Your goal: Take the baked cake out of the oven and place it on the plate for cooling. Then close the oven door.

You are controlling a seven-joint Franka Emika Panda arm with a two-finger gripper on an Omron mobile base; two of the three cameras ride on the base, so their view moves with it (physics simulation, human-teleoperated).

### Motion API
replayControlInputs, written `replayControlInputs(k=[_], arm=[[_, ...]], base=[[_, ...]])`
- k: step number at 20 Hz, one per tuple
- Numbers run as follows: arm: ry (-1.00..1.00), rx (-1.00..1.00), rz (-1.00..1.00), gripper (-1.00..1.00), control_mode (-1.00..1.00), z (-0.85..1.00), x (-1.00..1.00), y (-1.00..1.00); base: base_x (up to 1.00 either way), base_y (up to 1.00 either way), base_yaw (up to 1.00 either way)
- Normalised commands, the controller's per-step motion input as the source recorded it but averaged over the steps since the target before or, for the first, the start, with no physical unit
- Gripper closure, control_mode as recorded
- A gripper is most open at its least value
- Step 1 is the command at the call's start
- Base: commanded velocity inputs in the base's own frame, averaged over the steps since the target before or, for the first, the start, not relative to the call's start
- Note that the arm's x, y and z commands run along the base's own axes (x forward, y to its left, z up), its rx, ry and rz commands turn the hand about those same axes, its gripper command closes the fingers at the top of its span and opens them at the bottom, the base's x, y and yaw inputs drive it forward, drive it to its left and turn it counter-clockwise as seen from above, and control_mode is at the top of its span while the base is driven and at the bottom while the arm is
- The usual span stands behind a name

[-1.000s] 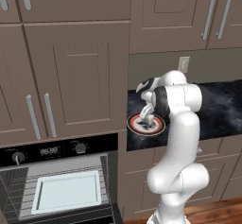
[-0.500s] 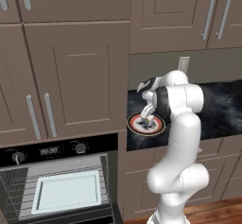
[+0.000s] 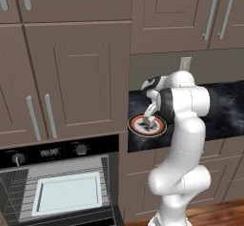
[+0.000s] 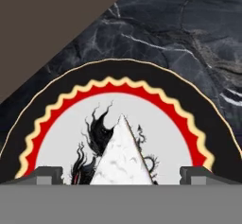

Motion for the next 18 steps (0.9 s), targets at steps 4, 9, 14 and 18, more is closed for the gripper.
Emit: replayControlInputs(k=[4,9,14,18], arm=[[-0.01,0.00,-0.03,-1.00,-1.00,0.19,-0.25,-0.10],[0.00,0.00,-0.02,-1.00,-1.00,0.27,-0.33,-0.09],[0.00,0.00,0.00,-1.00,-1.00,0.31,-0.35,-0.09],[0.00,0.00,0.00,-1.00,-1.00,0.30,-0.37,-0.04]], base=[[0.00,0.00,0.00],[0.00,0.00,0.00],[0.00,0.00,0.00],[0.00,0.00,0.00]])
